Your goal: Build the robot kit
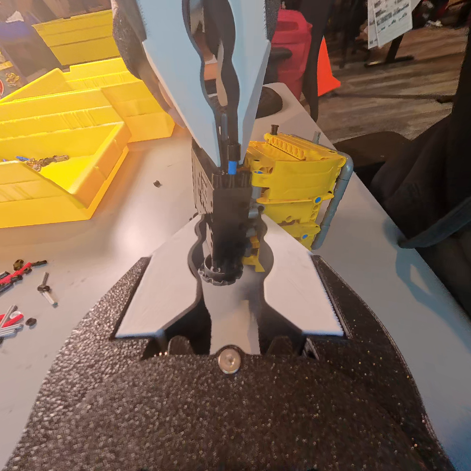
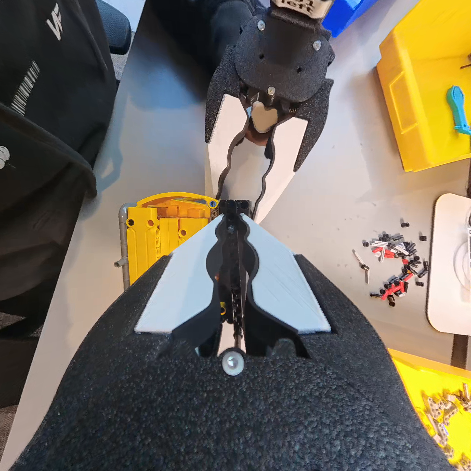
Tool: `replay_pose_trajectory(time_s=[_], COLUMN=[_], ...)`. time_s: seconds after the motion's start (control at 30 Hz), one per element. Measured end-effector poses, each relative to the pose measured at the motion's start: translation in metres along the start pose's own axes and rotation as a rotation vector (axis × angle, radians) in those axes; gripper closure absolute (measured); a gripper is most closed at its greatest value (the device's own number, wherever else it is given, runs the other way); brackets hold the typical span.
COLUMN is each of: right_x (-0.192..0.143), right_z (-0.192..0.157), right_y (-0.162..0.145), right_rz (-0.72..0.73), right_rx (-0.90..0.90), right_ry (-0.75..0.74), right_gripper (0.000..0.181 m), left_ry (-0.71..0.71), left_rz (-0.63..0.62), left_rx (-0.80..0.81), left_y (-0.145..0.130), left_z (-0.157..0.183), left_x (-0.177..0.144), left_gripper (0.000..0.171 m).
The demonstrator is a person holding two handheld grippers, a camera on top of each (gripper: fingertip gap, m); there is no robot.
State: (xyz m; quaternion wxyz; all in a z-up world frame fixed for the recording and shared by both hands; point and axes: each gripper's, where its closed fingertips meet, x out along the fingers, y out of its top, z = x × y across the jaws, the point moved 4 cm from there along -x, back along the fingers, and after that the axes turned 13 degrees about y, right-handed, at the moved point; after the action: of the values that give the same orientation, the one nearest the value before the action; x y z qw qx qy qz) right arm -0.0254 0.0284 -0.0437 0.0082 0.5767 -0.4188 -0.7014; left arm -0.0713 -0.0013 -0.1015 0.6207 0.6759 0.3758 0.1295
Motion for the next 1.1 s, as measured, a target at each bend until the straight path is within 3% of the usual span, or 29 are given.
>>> replay_pose_trajectory(time_s=[0.5, 0.93, 1.1], right_x=[-0.008, 0.002, -0.002], right_z=[-0.007, -0.001, 0.011], right_y=[0.012, 0.017, 0.018], right_rz=[-0.018, -0.162, -0.189], right_rx=[-0.028, 0.136, 0.214], right_ry=[-0.124, -0.078, -0.151], right_gripper=[0.174, 0.174, 0.173], left_ry=[0.039, 0.102, 0.133], left_rz=[-0.04, -0.094, -0.096], left_rx=[-0.025, 0.017, -0.003], left_y=[0.007, 0.003, 0.005], left_z=[0.002, 0.0, -0.004], left_x=[-0.006, -0.008, -0.008], left_gripper=[0.137, 0.139, 0.139])
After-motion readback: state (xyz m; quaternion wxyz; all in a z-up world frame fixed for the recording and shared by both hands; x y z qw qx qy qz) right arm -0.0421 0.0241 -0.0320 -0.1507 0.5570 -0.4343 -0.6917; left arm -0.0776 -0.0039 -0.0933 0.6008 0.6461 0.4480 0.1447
